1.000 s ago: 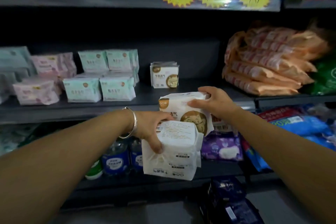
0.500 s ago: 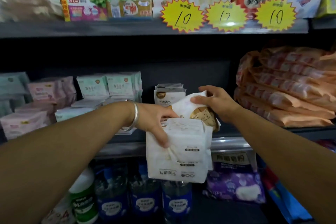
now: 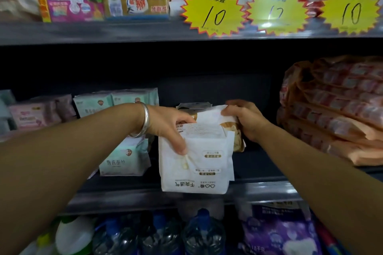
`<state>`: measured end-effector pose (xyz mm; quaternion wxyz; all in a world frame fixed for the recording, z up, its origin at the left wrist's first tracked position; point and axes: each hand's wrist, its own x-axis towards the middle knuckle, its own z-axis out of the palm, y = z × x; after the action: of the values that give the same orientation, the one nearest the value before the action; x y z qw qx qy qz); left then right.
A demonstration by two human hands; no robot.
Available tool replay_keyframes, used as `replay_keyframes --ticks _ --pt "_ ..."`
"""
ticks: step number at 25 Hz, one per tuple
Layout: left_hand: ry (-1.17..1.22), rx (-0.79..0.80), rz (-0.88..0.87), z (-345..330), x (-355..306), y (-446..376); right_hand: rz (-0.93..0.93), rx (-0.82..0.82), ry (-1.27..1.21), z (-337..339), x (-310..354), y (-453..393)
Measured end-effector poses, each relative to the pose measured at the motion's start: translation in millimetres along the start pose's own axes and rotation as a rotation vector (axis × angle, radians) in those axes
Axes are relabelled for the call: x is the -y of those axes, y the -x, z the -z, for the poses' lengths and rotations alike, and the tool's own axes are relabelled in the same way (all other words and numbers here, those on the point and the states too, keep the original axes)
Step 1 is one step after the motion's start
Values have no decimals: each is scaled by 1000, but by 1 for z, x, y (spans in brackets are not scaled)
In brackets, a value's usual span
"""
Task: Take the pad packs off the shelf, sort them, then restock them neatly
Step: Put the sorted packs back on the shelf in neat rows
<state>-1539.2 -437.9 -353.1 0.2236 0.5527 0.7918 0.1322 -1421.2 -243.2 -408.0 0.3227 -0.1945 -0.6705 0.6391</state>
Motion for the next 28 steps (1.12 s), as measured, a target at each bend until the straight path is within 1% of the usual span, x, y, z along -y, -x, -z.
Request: replay_keyframes --ticks 6,8,10,11,12,13,15,16,17,18,21,23,24,26,28 --pt "-11 -58 11 1 11 -27 21 -15 12 -6 -28 -19" --pt "-6 -62 20 1 14 -33 9 -10 115 -4 -39 -26" --pt "17 -59 31 1 18 -38 -20 72 286 2 -48 -29" --pt "29 -56 33 0 19 -38 -34 105 311 5 -50 -30" --pt "34 -56 29 -1 19 -37 -34 106 297 8 -50 -31" --pt "33 -61 20 0 19 -36 -6 66 260 10 -46 -32" --pt "44 -77 -2 4 15 -33 63 -103 199 10 -32 -29" --pt "55 -87 -21 7 11 -31 78 -172 209 9 -24 -27" --pt "62 -106 -45 11 8 -29 73 -202 253 9 -16 -24" --pt "66 -136 -72 16 3 -27 39 -198 315 9 -9 -20" --pt "100 -260 -174 24 -10 -24 -171 -137 452 10 13 -3" --pt "31 -399 -249 24 -19 -26 -302 -42 433 11 27 7" --pt "-69 -498 -287 24 -22 -29 -355 14 377 12 34 9" --pt "-353 -705 -355 19 -24 -35 -439 108 177 15 45 10" --pt "-593 -853 -426 12 -20 -43 -460 148 -48 17 53 7"
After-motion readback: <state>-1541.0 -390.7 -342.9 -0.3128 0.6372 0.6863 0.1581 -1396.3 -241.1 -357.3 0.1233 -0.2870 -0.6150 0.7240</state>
